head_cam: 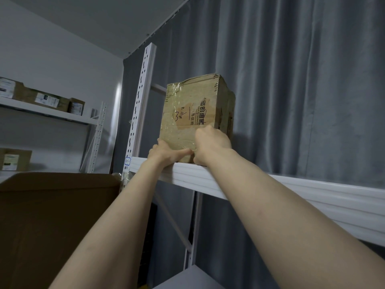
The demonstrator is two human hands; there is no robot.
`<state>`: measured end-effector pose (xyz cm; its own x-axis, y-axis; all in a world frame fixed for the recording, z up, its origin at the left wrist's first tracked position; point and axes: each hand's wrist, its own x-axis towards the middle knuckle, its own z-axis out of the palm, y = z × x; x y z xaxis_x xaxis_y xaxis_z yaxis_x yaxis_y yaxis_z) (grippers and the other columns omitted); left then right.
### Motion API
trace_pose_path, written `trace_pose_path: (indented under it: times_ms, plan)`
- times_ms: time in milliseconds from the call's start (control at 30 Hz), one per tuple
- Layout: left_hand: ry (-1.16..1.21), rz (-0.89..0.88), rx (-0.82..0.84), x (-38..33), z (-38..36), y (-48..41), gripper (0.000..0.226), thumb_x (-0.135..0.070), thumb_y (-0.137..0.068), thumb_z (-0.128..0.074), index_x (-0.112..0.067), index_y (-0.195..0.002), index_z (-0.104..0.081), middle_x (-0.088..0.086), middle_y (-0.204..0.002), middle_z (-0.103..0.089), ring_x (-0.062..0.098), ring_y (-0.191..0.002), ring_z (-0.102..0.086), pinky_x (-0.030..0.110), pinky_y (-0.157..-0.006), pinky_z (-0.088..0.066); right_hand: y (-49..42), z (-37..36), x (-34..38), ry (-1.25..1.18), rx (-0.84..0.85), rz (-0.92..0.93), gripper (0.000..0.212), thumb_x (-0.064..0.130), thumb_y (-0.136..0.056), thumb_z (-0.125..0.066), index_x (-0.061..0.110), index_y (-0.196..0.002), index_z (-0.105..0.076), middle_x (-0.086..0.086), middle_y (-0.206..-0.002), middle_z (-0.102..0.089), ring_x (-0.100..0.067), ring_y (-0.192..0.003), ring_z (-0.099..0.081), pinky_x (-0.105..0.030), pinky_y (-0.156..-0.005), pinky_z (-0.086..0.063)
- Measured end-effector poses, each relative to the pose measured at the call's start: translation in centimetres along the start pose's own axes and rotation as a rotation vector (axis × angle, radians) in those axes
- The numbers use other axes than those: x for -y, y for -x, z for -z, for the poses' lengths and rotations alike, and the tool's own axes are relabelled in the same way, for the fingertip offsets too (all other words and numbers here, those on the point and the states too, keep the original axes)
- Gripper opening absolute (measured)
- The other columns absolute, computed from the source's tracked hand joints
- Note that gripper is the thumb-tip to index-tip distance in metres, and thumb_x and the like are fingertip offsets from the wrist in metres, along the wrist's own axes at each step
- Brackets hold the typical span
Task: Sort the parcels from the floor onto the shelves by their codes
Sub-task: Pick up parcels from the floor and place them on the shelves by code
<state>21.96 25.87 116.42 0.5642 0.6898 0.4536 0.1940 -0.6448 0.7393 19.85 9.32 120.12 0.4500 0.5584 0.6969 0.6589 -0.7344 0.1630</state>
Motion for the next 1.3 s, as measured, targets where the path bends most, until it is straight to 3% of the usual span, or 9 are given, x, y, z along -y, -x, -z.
trace_pose_path:
  times_ms: [300,400,500,600,733,867,933,1133,1300]
  plan:
    - [0.043,-0.007,0.071,0.4,-0.1,-1.1,0.140,-0.075,-0.061,-0.070,-0.004,-0.154,0.008,0.020,-0.159,-0.023,0.035,-0.145,-0.028,0.045,-0.118,-0.028,0.3,0.0,0.1,-0.043,-0.012,0.017,0.029,0.008,-0.086,-0.067,0.008,-0.115,-0.062,-0.012,-0.117,-0.062,-0.031,-0.106,-0.063,-0.031,-0.069,-0.044]
    - [0.132,-0.058,0.076,1.1,-0.6,-2.4,0.151,-0.087,-0.038,-0.069,-0.013,-0.155,-0.008,0.015,-0.153,-0.037,0.031,-0.137,-0.042,0.046,-0.112,-0.039,0.4,0.1,0.2,-0.078,-0.009,0.031,0.028,0.011,-0.086,-0.067,0.008,-0.114,-0.061,-0.012,-0.115,-0.059,-0.031,-0.106,-0.062,-0.031,-0.070,-0.044]
    - [0.080,-0.106,0.080,1.0,-0.1,-1.7,0.098,-0.072,-0.063,-0.073,-0.009,-0.131,-0.042,0.007,-0.132,-0.058,0.028,-0.118,-0.057,0.045,-0.102,-0.048,0.7,0.3,0.3,-0.116,0.007,0.033,0.028,0.011,-0.086,-0.066,0.007,-0.113,-0.059,-0.012,-0.110,-0.056,-0.031,-0.103,-0.061,-0.032,-0.070,-0.044]
    - [-0.004,-0.143,0.046,0.5,0.1,-0.7,0.041,-0.051,-0.084,-0.062,-0.016,-0.102,-0.053,0.007,-0.108,-0.066,0.028,-0.103,-0.060,0.041,-0.095,-0.050,0.8,0.5,0.4,-0.151,0.012,0.016,0.029,0.013,-0.087,-0.064,0.007,-0.114,-0.058,-0.013,-0.116,-0.058,-0.030,-0.103,-0.060,-0.033,-0.071,-0.046]
    - [-0.032,-0.162,-0.065,0.2,0.0,0.2,0.030,-0.042,-0.091,-0.059,-0.014,-0.084,-0.052,0.001,-0.083,-0.057,0.026,-0.089,-0.058,0.033,-0.075,-0.045,0.8,0.7,0.5,-0.170,-0.006,-0.011,0.031,0.019,-0.089,-0.062,0.007,-0.117,-0.058,-0.013,-0.120,-0.058,-0.032,-0.109,-0.060,-0.032,-0.071,-0.044]
    - [-0.135,-0.262,-0.289,-0.2,0.8,2.1,0.032,-0.032,-0.093,-0.054,-0.003,-0.106,-0.059,0.008,-0.099,-0.062,0.031,-0.099,-0.059,0.039,-0.080,-0.051,1.2,0.7,0.8,-0.096,-0.064,0.011,0.027,0.020,-0.088,-0.060,0.009,-0.113,-0.062,-0.013,-0.116,-0.061,-0.032,-0.106,-0.062,-0.032,-0.070,-0.042]
    - [-0.224,-0.361,-0.322,-0.4,1.5,3.2,0.027,-0.025,-0.094,-0.050,-0.002,-0.100,-0.060,0.012,-0.099,-0.065,0.032,-0.092,-0.059,0.042,-0.078,-0.054,1.5,1.1,1.1,-0.040,-0.112,0.041,0.023,0.022,-0.088,-0.060,0.010,-0.107,-0.065,-0.012,-0.110,-0.065,-0.033,-0.102,-0.063,-0.031,-0.069,-0.040]
    - [-0.344,-0.555,-0.176,1.6,4.9,6.8,0.028,-0.013,-0.085,-0.048,-0.010,-0.058,-0.043,0.010,-0.070,-0.053,0.029,-0.067,-0.048,0.033,-0.055,-0.037,4.2,1.5,3.4,-0.023,-0.240,0.246,0.012,0.021,-0.091,-0.055,0.014,-0.089,-0.064,-0.012,-0.086,-0.061,-0.034,-0.091,-0.063,-0.034,-0.065,-0.039]
    - [-0.253,-0.498,-0.016,5.6,7.4,10.2,0.025,-0.008,-0.085,-0.052,-0.020,-0.064,-0.046,0.000,-0.073,-0.059,0.024,-0.076,-0.056,0.036,-0.068,-0.047,7.5,-0.4,7.3,-0.209,-0.194,0.293,0.007,0.019,-0.089,-0.056,0.021,-0.090,-0.063,-0.007,-0.088,-0.063,-0.031,-0.083,-0.058,-0.031,-0.067,-0.033]
